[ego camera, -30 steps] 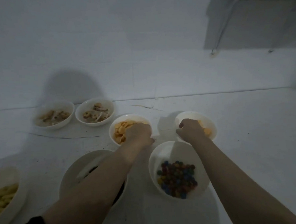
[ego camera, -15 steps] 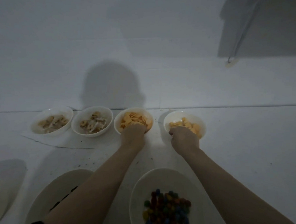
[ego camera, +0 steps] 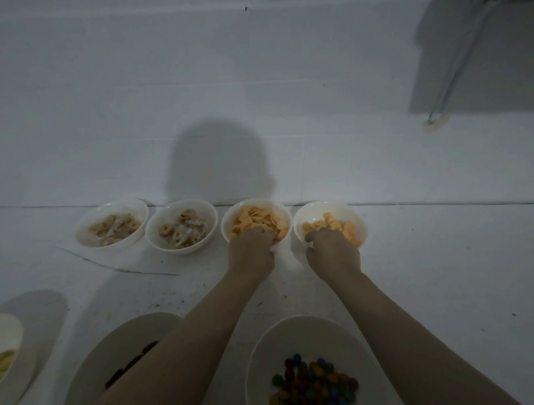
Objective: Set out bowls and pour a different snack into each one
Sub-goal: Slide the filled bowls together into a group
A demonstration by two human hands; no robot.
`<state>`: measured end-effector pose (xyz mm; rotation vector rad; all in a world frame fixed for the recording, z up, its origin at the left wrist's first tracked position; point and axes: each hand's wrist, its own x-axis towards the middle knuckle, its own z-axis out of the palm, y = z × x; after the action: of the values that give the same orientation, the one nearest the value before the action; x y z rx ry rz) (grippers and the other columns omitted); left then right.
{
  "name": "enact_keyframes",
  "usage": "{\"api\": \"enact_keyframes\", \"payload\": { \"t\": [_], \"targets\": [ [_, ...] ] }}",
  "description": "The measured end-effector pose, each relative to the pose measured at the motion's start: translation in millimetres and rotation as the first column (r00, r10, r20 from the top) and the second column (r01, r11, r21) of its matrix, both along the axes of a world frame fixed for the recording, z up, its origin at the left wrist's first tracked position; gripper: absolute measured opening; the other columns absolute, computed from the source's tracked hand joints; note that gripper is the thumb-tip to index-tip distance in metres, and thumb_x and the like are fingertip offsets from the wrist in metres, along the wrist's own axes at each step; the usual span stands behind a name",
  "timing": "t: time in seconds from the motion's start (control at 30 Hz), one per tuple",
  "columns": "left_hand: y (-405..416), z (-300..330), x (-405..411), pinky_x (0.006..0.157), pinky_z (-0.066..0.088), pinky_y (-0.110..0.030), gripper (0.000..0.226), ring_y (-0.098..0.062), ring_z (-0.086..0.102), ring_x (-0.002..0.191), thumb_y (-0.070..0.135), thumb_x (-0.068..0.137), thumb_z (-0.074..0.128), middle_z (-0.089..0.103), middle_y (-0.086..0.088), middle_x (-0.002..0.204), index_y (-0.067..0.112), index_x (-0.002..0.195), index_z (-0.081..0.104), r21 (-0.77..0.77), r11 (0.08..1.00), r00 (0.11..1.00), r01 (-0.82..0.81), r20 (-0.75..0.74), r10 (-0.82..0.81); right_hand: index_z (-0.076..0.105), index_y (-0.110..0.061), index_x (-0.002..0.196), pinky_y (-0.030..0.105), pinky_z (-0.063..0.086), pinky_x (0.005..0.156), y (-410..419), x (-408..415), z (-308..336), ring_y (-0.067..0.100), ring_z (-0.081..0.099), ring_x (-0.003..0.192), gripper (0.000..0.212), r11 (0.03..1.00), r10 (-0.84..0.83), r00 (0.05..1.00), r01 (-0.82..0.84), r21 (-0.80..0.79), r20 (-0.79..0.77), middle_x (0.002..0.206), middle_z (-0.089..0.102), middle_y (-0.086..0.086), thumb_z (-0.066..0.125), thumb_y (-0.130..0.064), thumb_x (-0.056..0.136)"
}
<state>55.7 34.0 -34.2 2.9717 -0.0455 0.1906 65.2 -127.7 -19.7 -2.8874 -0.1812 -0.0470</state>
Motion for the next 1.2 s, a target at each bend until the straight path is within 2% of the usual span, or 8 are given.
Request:
{"api": "enact_keyframes", "payload": {
  "t": [0.23, 0.4, 0.5, 0.67, 0.77, 0.87, 1.03, 1.2],
  "targets": [
    [9, 34, -92, 0.086, 0.05, -0.039, 0.023, -0.015, 0.057, 0.099, 0.028, 0.089, 0.057, 0.063, 0.009, 0.11, 0.025, 0.111, 0.063, -0.312, 0.95, 0.989, -0.023, 0.13, 0.067, 0.067, -0.028, 0.12, 0.027, 0.049, 0.069, 17, -81, 34, 0.014, 0.063, 0.092, 0.027, 0.951, 0.008, 0.999, -0.02, 0.309, 0.039, 0.109, 0.07, -0.005, 0.053, -0.027, 0.097],
    [33, 51, -177, 0.086, 0.05, -0.031, 0.022, -0.009, 0.055, 0.096, 0.031, 0.09, 0.06, 0.062, 0.013, 0.108, 0.03, 0.112, 0.063, -0.379, 0.925, 0.989, -0.016, 0.129, 0.07, 0.066, -0.034, 0.118, 0.026, 0.054, 0.079, 34, -160, 57, 0.007, 0.063, 0.089, 0.024, 0.928, 0.105, 0.994, -0.084, 0.363, -0.039, 0.103, 0.069, -0.011, 0.054, -0.033, 0.097],
    [53, 54, -222, 0.088, 0.044, -0.026, 0.028, -0.01, 0.05, 0.107, 0.037, 0.092, 0.057, 0.055, 0.013, 0.117, 0.031, 0.12, 0.057, -0.366, 0.929, 0.998, -0.049, 0.01, 0.056, 0.061, -0.034, 0.116, 0.028, 0.054, 0.078, 40, -198, 57, 0.006, 0.059, 0.084, 0.022, 0.947, 0.144, 0.976, -0.088, 0.31, -0.163, 0.097, 0.065, -0.013, 0.053, -0.042, 0.097],
    [62, 29, -248, 0.096, 0.04, -0.041, 0.047, -0.026, 0.039, 0.12, 0.056, 0.091, 0.047, 0.042, -0.003, 0.128, 0.02, 0.122, 0.045, -0.102, 0.973, 0.936, -0.206, -0.31, 0.165, 0.053, -0.019, 0.121, 0.027, 0.047, 0.075, 59, -226, 39, 0.014, 0.055, 0.091, 0.043, 0.99, 0.136, 0.863, -0.098, 0.104, -0.486, 0.115, 0.063, 0.0, 0.054, -0.052, 0.094],
    [60, 16, -242, 0.099, 0.036, -0.046, 0.038, -0.029, 0.036, 0.126, 0.044, 0.099, 0.041, 0.042, -0.006, 0.136, 0.019, 0.127, 0.046, 0.058, 0.995, 0.942, -0.082, -0.322, 0.096, 0.054, -0.016, 0.116, 0.035, 0.053, 0.086, 70, -222, 23, 0.022, 0.06, 0.102, 0.025, 0.997, 0.08, 0.913, -0.08, 0.017, -0.4, 0.116, 0.064, 0.004, 0.053, -0.032, 0.097],
    [62, 18, -221, 0.101, 0.032, -0.049, 0.032, -0.028, 0.041, 0.124, 0.04, 0.1, 0.041, 0.046, -0.004, 0.132, 0.021, 0.124, 0.053, 0.083, 0.996, 0.957, -0.017, -0.287, 0.041, 0.055, -0.013, 0.114, 0.034, 0.05, 0.081, 76, -212, 19, 0.025, 0.061, 0.108, 0.017, 0.996, 0.028, 0.953, -0.053, -0.077, -0.301, 0.118, 0.063, 0.006, 0.05, -0.016, 0.098],
    [64, 23, -177, 0.1, 0.027, -0.049, 0.018, -0.026, 0.057, 0.106, 0.028, 0.101, 0.044, 0.062, 0.001, 0.105, 0.023, 0.101, 0.061, -0.025, 0.997, 0.955, -0.071, -0.291, 0.061, 0.054, -0.017, 0.125, 0.041, 0.047, 0.092, 78, -191, 17, 0.027, 0.061, 0.112, 0.032, 0.988, -0.071, 0.987, 0.049, -0.145, -0.147, 0.123, 0.064, 0.005, 0.049, -0.004, 0.096],
    [59, 20, -149, 0.103, 0.023, -0.052, 0.018, -0.026, 0.056, 0.11, 0.027, 0.1, 0.048, 0.066, 0.004, 0.107, 0.025, 0.11, 0.062, -0.06, 0.997, 0.962, -0.04, -0.271, 0.023, 0.048, -0.029, 0.142, 0.047, 0.029, 0.114, 72, -170, 4, 0.027, 0.052, 0.126, 0.052, 0.991, -0.089, 0.994, 0.082, -0.109, -0.069, 0.137, 0.057, 0.002, 0.048, -0.002, 0.096]
  ]
}}
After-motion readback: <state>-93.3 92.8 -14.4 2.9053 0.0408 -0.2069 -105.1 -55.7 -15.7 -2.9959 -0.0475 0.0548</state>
